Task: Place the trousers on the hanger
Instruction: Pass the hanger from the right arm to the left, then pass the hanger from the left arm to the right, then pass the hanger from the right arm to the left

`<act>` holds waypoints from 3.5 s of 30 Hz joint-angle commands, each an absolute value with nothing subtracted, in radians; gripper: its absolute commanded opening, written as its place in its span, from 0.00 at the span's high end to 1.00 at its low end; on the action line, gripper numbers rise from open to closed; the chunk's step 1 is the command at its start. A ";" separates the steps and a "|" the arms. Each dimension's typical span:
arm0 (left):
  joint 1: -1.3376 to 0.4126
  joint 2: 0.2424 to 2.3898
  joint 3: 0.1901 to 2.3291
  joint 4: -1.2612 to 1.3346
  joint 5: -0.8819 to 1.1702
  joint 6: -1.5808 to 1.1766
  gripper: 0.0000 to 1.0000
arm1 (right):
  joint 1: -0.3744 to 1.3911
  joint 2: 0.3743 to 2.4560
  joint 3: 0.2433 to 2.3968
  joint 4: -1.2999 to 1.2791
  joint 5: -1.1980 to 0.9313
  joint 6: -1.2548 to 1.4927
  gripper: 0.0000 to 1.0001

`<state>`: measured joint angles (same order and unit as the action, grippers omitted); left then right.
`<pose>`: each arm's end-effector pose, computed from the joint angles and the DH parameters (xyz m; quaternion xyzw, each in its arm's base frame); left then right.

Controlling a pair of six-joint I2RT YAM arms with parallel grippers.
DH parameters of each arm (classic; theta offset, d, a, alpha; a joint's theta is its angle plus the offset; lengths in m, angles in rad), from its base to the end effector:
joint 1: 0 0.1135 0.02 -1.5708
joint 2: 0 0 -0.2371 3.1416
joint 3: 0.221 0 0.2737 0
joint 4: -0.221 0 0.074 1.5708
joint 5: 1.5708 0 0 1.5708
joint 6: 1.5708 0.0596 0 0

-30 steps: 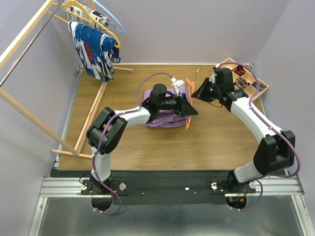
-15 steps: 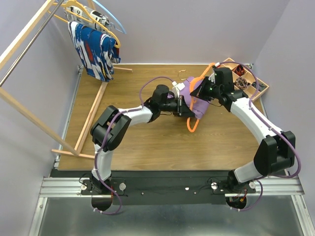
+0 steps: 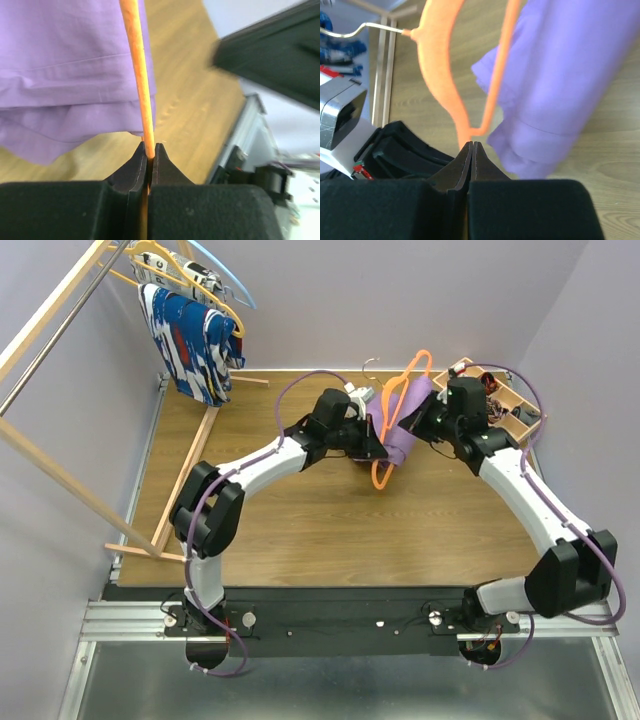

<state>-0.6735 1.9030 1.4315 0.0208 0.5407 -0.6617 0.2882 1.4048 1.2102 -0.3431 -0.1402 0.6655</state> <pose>0.3522 -0.3203 0.2153 0.1467 0.8156 -0.4946 0.2619 0.3511 0.1128 0.2864 0.1287 0.8585 0.2802 0.4098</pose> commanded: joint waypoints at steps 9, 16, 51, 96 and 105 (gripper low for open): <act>-0.621 1.666 1.488 -0.354 0.071 -0.442 1.00 | 0.279 1.338 1.256 -0.360 0.225 0.638 0.96; -0.584 1.456 1.421 -0.534 -0.133 -0.439 1.00 | 0.272 1.488 1.367 -0.354 0.203 0.608 0.99; -0.502 1.195 1.365 -0.739 -0.229 -0.551 1.00 | 0.747 2.036 1.959 -0.123 -0.595 0.765 0.26; -0.338 0.954 1.016 -0.362 0.198 -0.563 0.26 | 0.772 2.158 2.091 -0.169 -0.709 0.831 0.99; -0.200 0.899 0.835 -0.065 0.613 -0.580 0.27 | 0.769 2.163 2.135 -0.144 -0.796 0.885 0.99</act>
<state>-0.2489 0.9390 0.9066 -0.2848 0.3199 -0.5571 0.7658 2.1674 2.0674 -0.2150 -0.6903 0.8547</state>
